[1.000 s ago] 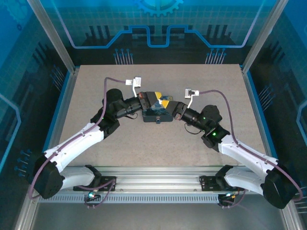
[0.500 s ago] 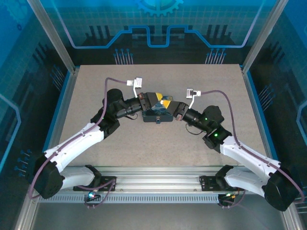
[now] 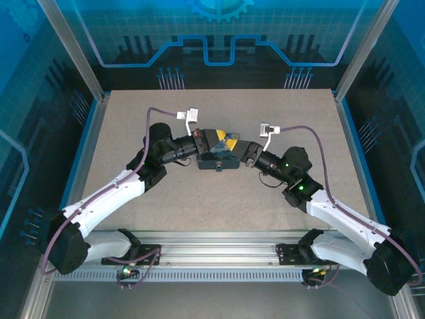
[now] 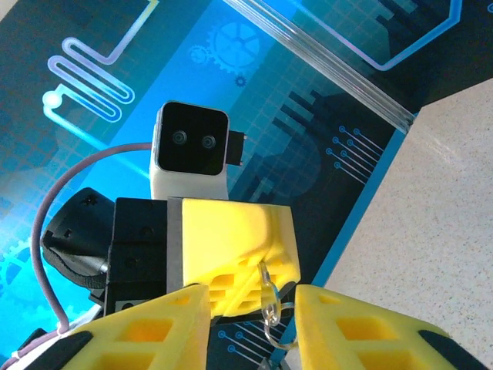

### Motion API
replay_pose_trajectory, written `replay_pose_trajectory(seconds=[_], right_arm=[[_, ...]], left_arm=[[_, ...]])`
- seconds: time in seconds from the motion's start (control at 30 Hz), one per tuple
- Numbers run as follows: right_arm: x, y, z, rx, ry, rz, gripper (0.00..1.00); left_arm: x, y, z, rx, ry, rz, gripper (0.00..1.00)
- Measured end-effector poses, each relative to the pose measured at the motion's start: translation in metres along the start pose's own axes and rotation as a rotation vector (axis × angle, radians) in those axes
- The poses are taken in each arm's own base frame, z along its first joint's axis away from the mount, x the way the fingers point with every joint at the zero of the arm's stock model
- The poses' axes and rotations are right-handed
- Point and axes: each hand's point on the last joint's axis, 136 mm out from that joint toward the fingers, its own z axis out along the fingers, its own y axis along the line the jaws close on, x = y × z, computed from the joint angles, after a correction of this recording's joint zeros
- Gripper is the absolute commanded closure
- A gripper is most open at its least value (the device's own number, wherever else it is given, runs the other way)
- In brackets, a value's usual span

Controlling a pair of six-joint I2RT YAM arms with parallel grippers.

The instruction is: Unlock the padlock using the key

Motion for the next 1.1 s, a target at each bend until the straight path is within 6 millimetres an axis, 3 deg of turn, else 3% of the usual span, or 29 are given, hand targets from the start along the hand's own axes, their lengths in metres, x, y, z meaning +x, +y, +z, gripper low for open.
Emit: replay_pose_trajectory(seconds=[0.5,0.7,0.77,1.1], right_arm=[[0.0022,-0.0057,0.007,0.013,0.015,0.008,0.75],[0.0042,-0.0075,0.0082,0.014,0.025,0.011,0.89],[0.0041,-0.0074,0.0083,0.013,0.024,0.011,1.0],[0.0038,-0.0073,0.0083,0.013,0.023,0.01,1.0]], left_arm=[[0.0,-0.0008,0.0003,0.003,-0.001,-0.013,1.0],[-0.0006,-0.0013,0.0003,0.005,-0.003,-0.012,1.0],[-0.0009,-0.0009,0.0003,0.003,-0.005,-0.014,1.0],[-0.002,-0.0005,0.0003,0.0,-0.012,-0.014,1.0]])
